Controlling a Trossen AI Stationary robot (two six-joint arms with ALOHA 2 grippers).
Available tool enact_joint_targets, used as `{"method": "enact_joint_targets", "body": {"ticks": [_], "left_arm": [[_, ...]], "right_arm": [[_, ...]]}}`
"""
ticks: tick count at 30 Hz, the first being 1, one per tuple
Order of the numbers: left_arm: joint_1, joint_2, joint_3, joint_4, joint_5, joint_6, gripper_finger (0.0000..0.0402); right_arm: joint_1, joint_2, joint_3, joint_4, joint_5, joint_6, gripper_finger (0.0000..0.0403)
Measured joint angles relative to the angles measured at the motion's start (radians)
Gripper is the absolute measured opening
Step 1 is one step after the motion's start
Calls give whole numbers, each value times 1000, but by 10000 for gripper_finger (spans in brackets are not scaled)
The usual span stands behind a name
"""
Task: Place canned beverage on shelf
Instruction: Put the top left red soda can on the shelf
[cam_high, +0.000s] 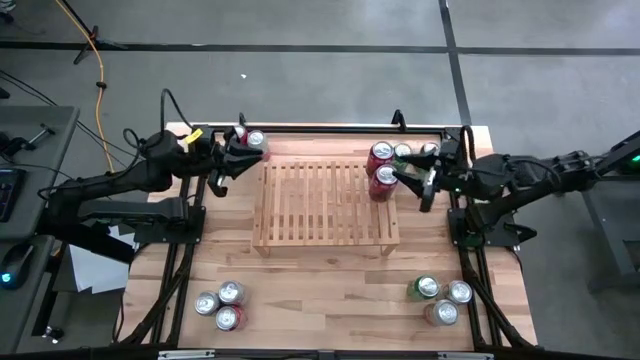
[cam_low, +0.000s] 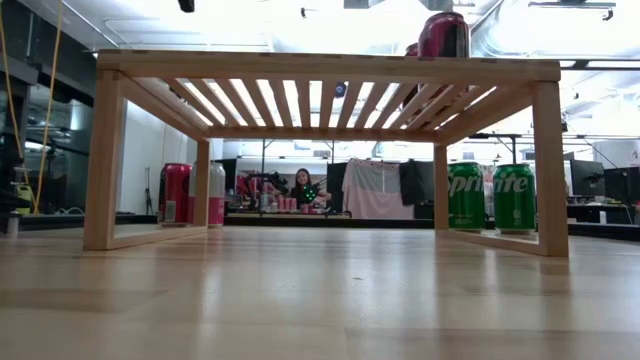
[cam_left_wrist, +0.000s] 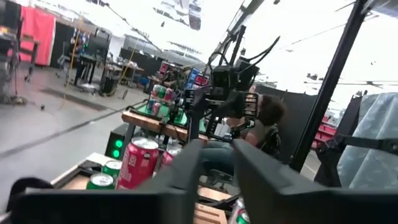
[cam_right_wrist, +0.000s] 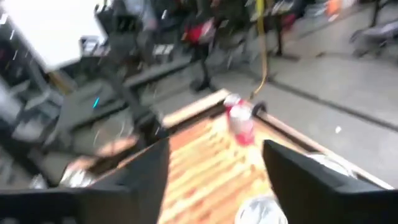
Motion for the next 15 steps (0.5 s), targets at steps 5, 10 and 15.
{"method": "enact_joint_targets", "body": {"ticks": [5,10,15], "left_arm": [[0,-12,0,-1,0,19,14],[0,-12,0,-1,0,19,2],[0,-12,0,-1,0,19,1]], "right_arm": [[54,60,67,-235,-105,89,74],[100,94,-38,-337,-177,283,22],[131,90,-168,-318,-168,393,5]]}}
